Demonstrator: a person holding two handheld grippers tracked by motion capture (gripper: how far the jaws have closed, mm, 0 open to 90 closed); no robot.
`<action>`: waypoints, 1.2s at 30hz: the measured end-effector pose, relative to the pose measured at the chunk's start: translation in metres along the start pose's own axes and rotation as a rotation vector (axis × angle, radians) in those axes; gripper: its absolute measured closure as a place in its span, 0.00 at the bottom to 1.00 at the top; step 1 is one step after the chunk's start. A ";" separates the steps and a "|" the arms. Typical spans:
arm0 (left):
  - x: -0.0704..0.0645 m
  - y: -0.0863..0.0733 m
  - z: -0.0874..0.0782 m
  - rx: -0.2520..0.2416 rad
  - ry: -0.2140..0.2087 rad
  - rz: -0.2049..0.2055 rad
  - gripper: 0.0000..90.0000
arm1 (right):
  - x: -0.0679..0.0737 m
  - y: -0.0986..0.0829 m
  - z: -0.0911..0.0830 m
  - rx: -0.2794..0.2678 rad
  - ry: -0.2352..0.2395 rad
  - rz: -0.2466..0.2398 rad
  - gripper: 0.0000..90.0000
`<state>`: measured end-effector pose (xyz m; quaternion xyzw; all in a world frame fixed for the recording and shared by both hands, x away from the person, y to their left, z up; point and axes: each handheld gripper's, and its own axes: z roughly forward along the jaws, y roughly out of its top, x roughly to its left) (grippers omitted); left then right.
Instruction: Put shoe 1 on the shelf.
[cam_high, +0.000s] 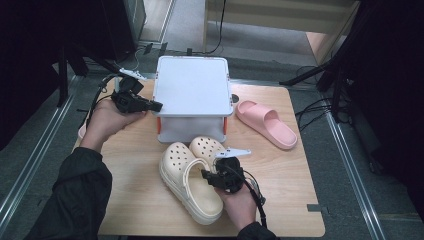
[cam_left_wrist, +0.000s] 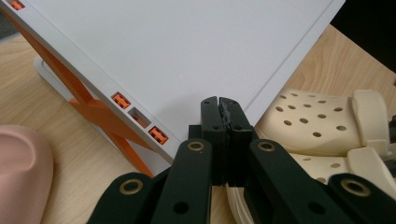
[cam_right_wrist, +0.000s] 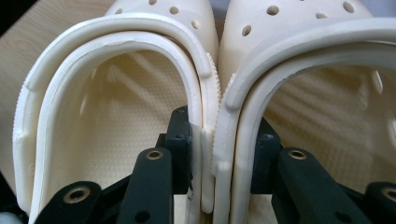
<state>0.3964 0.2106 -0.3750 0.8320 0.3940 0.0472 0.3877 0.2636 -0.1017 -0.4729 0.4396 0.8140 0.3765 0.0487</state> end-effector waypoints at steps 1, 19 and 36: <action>0.000 0.000 0.000 0.000 0.000 0.000 0.99 | 0.001 0.003 -0.002 -0.004 -0.005 -0.002 0.76; 0.002 -0.001 0.000 -0.003 -0.012 -0.005 0.99 | -0.029 0.080 0.048 -0.052 -0.083 -0.009 0.76; 0.002 -0.002 0.000 -0.008 -0.011 -0.011 0.99 | -0.030 0.092 0.084 -0.069 -0.177 0.005 0.75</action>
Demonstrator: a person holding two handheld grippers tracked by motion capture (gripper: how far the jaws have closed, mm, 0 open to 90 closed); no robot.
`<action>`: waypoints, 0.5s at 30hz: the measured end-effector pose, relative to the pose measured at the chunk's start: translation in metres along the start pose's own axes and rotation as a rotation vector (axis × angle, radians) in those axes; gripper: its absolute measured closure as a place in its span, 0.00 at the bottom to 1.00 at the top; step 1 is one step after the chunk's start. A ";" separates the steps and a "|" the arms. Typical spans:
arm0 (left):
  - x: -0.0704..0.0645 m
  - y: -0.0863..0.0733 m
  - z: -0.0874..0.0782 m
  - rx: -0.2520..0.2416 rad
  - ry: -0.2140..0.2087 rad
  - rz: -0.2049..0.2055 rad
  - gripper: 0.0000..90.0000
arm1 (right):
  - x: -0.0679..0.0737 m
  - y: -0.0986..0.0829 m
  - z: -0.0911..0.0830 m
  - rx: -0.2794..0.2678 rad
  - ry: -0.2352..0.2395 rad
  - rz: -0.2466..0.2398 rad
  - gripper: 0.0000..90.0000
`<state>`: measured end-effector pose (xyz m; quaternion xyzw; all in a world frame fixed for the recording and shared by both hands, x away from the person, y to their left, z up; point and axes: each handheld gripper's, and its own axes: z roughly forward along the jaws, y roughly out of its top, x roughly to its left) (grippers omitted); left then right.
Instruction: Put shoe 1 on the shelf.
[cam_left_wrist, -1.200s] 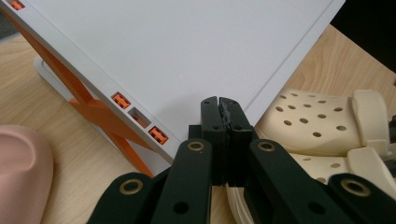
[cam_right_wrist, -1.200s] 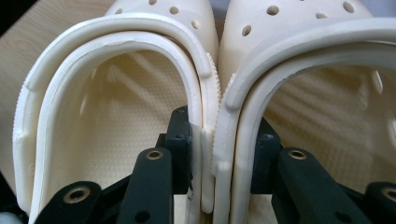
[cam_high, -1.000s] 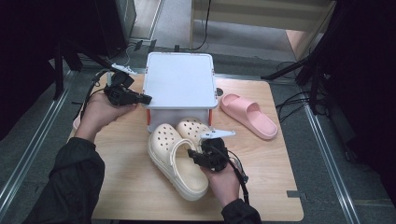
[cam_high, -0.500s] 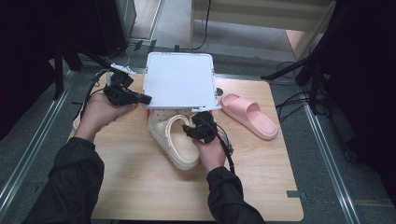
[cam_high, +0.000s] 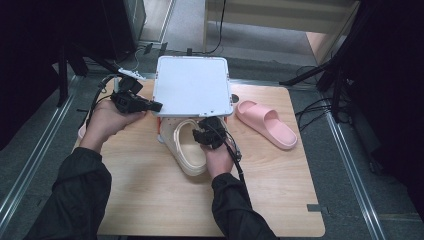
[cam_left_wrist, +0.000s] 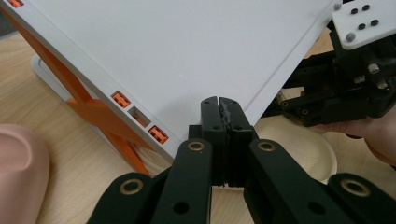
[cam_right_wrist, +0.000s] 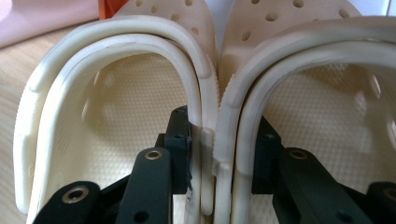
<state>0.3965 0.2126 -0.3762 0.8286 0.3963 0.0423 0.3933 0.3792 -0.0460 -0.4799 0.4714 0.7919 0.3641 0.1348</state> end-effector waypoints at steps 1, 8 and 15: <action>0.000 0.000 0.000 0.000 0.000 0.000 0.99 | 0.000 0.000 0.001 0.002 -0.003 -0.003 0.75; 0.000 -0.001 0.000 -0.001 -0.001 0.000 0.99 | -0.001 -0.003 0.002 -0.010 0.005 -0.012 0.72; 0.000 -0.001 0.000 -0.004 -0.003 -0.017 1.00 | -0.005 -0.003 -0.012 -0.021 0.060 0.004 0.62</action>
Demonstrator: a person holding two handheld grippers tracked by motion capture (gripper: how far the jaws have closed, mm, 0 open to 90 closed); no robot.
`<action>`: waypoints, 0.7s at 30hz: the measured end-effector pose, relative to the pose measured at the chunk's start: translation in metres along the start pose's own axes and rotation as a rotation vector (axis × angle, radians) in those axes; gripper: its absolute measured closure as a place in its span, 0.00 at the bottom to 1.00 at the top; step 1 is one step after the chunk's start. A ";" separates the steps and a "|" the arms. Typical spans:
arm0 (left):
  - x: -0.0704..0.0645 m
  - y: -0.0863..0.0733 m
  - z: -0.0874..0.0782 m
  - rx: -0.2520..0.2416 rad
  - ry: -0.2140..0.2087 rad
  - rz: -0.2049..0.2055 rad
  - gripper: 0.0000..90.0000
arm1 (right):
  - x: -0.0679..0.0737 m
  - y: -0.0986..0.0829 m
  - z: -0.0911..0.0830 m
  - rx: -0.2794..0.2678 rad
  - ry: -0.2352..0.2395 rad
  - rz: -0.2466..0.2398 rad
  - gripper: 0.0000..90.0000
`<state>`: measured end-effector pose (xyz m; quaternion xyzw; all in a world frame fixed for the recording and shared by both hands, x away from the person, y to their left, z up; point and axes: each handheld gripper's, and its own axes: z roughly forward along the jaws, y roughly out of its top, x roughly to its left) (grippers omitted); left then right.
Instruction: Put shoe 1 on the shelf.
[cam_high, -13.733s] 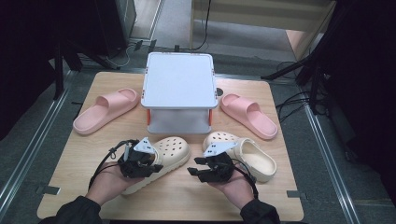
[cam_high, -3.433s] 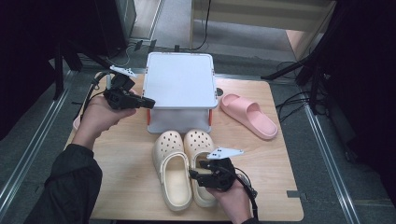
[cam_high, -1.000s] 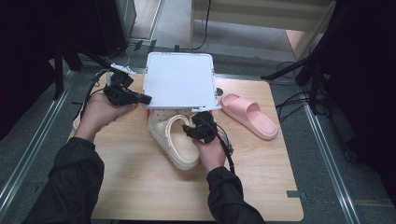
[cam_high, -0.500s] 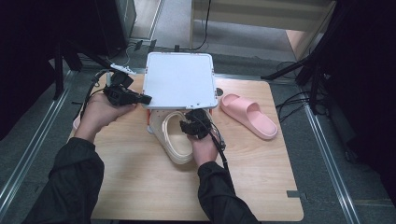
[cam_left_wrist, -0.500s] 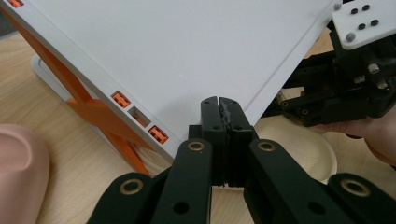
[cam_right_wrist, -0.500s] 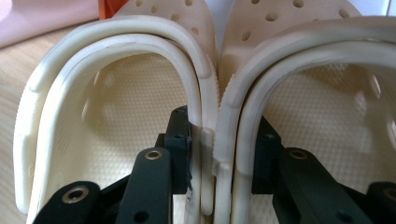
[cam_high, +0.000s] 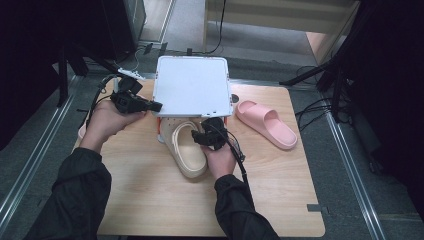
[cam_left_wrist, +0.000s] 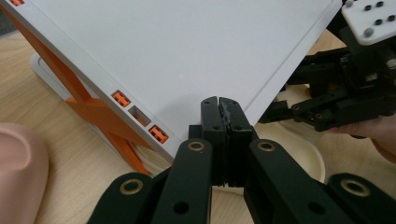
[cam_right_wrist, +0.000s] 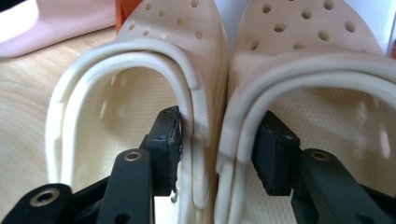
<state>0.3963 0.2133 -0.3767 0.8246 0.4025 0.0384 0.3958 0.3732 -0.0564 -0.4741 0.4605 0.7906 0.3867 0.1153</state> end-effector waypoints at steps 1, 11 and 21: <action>0.000 0.000 0.000 -0.001 0.001 0.001 1.00 | 0.000 0.000 -0.004 0.001 0.005 -0.002 0.61; 0.000 0.000 0.000 0.002 0.006 -0.010 1.00 | -0.001 -0.012 -0.038 -0.007 0.051 -0.047 0.74; -0.002 0.001 0.000 0.007 0.017 -0.008 1.00 | 0.001 -0.045 -0.059 0.009 0.130 -0.062 1.00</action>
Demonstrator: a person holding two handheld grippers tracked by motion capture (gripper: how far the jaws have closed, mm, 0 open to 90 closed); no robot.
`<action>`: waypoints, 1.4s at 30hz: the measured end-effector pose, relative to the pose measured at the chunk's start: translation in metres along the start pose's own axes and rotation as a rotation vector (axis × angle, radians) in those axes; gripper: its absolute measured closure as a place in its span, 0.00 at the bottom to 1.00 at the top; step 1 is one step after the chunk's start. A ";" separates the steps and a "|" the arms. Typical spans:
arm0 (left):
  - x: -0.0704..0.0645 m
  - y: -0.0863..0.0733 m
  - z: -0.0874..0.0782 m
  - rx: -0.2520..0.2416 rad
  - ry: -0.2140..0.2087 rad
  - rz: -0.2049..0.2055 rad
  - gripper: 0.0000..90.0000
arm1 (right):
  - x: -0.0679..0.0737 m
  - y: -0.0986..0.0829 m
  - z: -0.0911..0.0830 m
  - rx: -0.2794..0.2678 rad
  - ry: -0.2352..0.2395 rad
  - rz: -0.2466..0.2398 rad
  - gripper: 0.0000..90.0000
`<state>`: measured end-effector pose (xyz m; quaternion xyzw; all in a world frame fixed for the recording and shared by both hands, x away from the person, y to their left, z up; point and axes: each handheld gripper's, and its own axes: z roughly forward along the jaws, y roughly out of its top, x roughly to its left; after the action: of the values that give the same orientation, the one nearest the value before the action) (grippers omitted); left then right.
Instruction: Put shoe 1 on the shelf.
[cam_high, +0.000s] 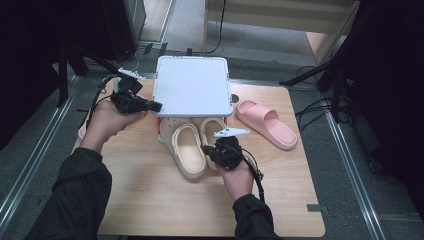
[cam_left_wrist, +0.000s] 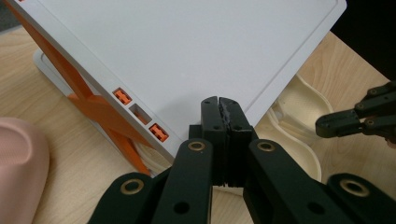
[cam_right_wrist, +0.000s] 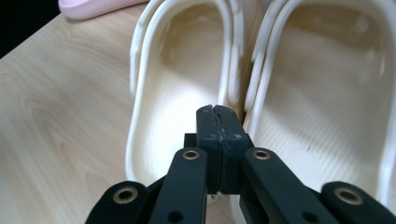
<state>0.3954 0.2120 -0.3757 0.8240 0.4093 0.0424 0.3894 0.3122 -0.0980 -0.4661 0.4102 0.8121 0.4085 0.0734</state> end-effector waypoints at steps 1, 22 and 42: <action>0.000 0.000 0.000 0.000 0.002 0.002 1.00 | 0.001 -0.002 -0.001 -0.005 0.007 -0.001 1.00; -0.003 -0.001 0.001 -0.012 0.018 0.010 1.00 | 0.034 -0.055 0.001 0.022 0.120 -0.058 1.00; -0.002 -0.003 0.001 -0.022 0.007 0.011 1.00 | 0.028 -0.059 0.022 0.085 0.087 -0.104 1.00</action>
<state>0.3926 0.2106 -0.3777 0.8218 0.4059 0.0519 0.3965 0.2682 -0.0838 -0.5178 0.3519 0.8514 0.3868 0.0414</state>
